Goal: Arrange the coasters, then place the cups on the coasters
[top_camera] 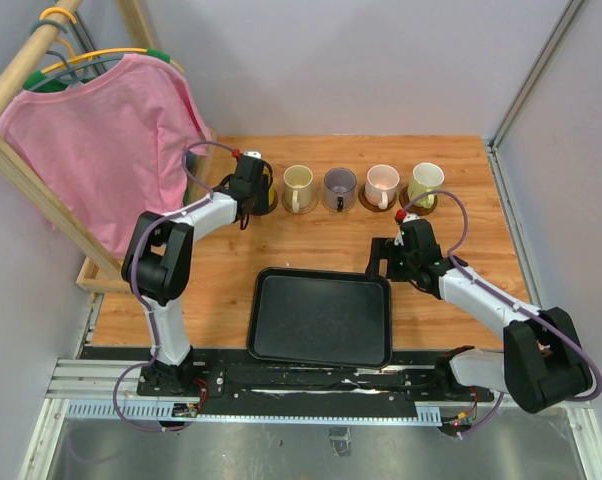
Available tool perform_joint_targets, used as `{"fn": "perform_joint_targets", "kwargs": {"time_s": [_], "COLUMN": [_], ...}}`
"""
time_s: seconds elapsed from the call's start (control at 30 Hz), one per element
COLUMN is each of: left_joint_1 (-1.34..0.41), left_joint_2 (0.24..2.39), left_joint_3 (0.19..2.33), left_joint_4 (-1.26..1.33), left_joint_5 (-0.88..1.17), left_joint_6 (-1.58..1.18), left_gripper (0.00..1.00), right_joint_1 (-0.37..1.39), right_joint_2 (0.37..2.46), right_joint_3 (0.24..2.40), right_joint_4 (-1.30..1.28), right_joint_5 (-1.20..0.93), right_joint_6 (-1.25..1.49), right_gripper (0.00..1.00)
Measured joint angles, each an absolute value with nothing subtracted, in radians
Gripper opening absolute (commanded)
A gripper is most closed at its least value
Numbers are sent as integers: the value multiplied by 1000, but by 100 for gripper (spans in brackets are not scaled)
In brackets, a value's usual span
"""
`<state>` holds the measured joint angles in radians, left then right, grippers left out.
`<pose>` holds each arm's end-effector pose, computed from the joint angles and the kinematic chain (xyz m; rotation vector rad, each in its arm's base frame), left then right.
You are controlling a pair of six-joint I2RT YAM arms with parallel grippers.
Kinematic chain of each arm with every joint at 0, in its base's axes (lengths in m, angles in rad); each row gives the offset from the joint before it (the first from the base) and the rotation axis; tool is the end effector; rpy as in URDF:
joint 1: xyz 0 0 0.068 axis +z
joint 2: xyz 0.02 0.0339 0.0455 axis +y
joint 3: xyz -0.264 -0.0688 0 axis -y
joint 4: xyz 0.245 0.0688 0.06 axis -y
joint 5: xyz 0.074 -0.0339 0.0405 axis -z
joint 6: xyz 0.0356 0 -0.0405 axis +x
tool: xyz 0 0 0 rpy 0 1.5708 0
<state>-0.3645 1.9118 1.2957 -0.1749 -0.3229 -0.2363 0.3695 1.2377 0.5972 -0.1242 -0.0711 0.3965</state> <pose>0.3952 -0.1387 0.1931 -0.0063 2.3121 0.0784 0.2275 0.0908 0.1889 -0.0040 2.3799 0.4577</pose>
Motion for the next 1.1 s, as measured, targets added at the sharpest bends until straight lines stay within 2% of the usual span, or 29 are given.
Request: {"fn": "perform_joint_targets", "kwargs": {"time_s": [0.53,0.87,0.97,1.1], "left_joint_1": [-364,-364,-369,-402], "left_joint_2": [1853,1689,1612,1492], "left_joint_3": [1231,1129,1062,926], "left_joint_4": [-180,-172,-155,-130], "left_joint_5": [-342,-285,-254,-223], "left_joint_6": [-236,-245,-253,-268], "left_gripper": [59,66,66,67], "right_joint_1": [369,369,369,369], "right_joint_2": [1211,1202,1200,1198], "right_joint_3": [597,597,597,597], "right_joint_4": [-125,-134,-144,-161], "right_joint_5": [-71,-51,-39,-23], "right_joint_6": [413,415,415,414], "right_gripper": [95,95,88,73]}}
